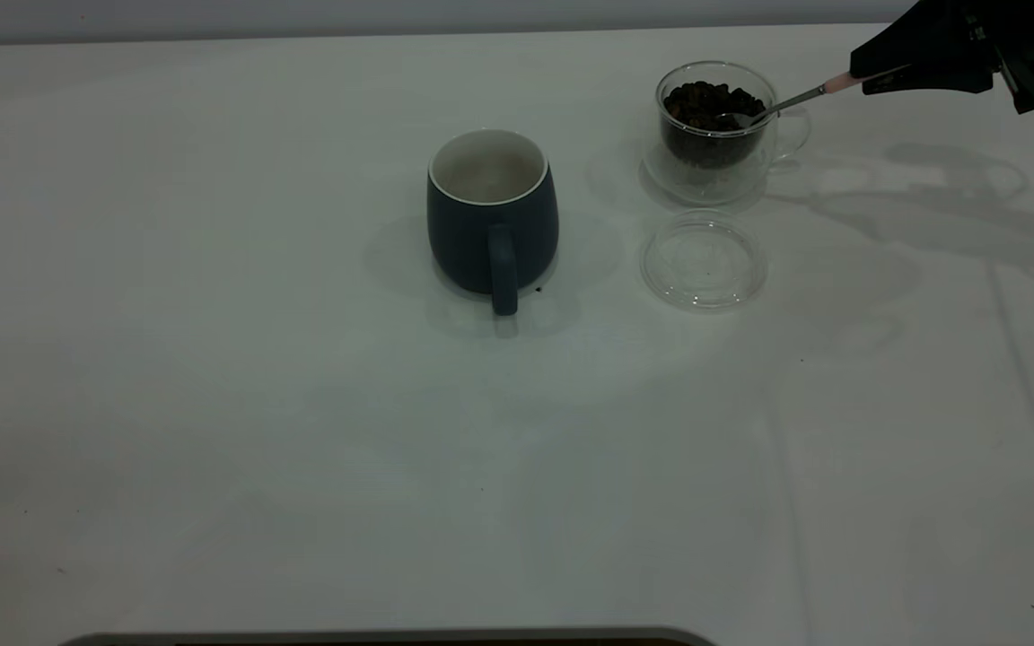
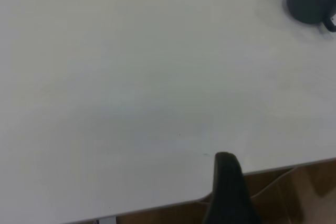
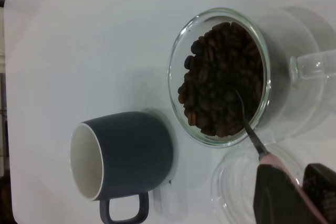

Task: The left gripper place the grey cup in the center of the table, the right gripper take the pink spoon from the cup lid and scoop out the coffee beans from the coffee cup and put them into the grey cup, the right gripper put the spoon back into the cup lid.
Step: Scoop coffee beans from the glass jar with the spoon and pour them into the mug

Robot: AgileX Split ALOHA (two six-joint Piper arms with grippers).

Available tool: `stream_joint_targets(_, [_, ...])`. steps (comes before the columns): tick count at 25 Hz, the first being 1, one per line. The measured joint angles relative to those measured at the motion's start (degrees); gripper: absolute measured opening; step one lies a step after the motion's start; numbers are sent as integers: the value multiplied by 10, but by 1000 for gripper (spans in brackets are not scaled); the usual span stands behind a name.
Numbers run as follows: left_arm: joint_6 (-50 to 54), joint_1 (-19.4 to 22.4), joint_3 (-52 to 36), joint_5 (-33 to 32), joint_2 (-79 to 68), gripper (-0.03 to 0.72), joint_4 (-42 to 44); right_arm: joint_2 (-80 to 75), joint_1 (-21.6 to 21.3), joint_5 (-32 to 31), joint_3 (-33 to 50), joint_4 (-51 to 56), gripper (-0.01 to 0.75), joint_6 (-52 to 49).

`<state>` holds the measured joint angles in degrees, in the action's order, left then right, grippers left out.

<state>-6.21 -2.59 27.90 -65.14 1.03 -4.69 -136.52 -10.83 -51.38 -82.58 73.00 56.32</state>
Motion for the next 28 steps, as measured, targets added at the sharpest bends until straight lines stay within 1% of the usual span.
stream_joint_targets(5, [0, 0, 0, 0, 0, 565, 0, -6, -1, -4, -3, 0, 104, -12])
stream_joint_targets(13, [0, 0, 0, 0, 0, 565, 0, -42, -13, -46, -19, 25, 104, -12])
stream_joint_targets(23, [0, 0, 0, 0, 0, 565, 0, -50, -41, -103, -22, 54, 104, -12])
stream_joint_targets(28, [0, 0, 0, 0, 0, 565, 0, -50, -42, -109, -22, 56, 104, -14])
